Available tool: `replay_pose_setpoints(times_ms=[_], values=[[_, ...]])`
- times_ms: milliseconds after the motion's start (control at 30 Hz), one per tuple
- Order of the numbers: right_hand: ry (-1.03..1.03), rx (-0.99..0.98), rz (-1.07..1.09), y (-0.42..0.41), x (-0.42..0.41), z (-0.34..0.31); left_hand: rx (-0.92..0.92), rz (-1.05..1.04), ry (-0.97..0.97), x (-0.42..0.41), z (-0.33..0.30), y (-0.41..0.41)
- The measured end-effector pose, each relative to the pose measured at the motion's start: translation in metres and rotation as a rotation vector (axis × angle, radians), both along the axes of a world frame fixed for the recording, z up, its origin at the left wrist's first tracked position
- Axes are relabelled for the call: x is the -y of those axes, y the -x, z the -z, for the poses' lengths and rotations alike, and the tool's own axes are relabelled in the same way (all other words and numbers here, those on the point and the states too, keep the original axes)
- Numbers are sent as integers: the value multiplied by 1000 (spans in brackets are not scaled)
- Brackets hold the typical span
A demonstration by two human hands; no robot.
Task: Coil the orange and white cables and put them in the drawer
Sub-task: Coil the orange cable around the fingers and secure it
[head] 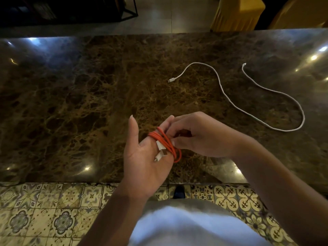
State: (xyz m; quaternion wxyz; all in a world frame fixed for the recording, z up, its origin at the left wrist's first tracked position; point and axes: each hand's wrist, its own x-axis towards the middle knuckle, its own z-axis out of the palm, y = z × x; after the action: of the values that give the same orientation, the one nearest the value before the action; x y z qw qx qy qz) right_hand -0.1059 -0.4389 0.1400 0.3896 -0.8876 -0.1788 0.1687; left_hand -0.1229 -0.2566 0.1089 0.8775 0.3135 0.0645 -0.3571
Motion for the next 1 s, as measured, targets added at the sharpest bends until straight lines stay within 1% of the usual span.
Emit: replay_pose_setpoints(times_ms=[33, 100, 133, 167, 200, 233, 267, 333, 433, 500, 567, 600, 667, 700, 733, 767, 833, 867, 900, 933, 967, 1000], values=[[-31, 2, 5, 1, 1, 3, -14, -21, -3, 1, 1, -1], [-161, 79, 130, 9, -4, 10, -54, -106, -21, 0, 3, -6], [-185, 180, 212, 15, -10, 14, -87, -167, -26, -1, 4, -11], [-143, 319, 256, 21, -16, 17, -114, -219, -42, -2, 4, -15], [-52, 445, 228, 26, -20, 17, -117, -244, -72, -3, 4, -19], [38, 519, 144, 29, -24, 18, -98, -232, -108, -2, 5, -20], [119, 536, 61, 31, -28, 17, -75, -207, -167, -1, 7, -18], [218, 525, -19, 30, -32, 15, -51, -162, -305, 2, 8, -16], [328, 564, -138, 21, -35, 13, -66, -114, -387, 5, 9, -15], [336, 608, -244, 16, -35, 11, -98, -76, -374, 5, 7, -14], [280, 673, -333, 15, -33, 10, -152, -30, -336, 1, 6, -17], [234, 718, -354, 17, -33, 10, -172, -16, -287, -3, 4, -20], [124, 800, -316, 20, -27, 13, -219, -29, -180, -12, 0, -25], [38, 789, -248, 21, -23, 16, -215, -61, -139, -14, -2, -26], [-99, 712, -130, 22, -18, 19, -182, -95, -113, -15, -2, -25], [-270, 559, 28, 23, -14, 21, -130, -110, -95, -15, -4, -24], [-650, 121, 326, 25, -14, 23, 7, -117, -98, -11, -8, -18], [-775, -70, 432, 27, -16, 25, 65, -125, -120, -7, -9, -15], [-833, -212, 507, 29, -19, 28, 107, -139, -156, -5, -9, -13], [-848, -312, 555, 30, -22, 30, 143, -152, -189, -3, -8, -11], [-839, -360, 586, 30, -24, 33, 172, -156, -215, -1, -7, -10], [-820, -353, 620, 30, -24, 34, 197, -148, -238, 1, -6, -9]])
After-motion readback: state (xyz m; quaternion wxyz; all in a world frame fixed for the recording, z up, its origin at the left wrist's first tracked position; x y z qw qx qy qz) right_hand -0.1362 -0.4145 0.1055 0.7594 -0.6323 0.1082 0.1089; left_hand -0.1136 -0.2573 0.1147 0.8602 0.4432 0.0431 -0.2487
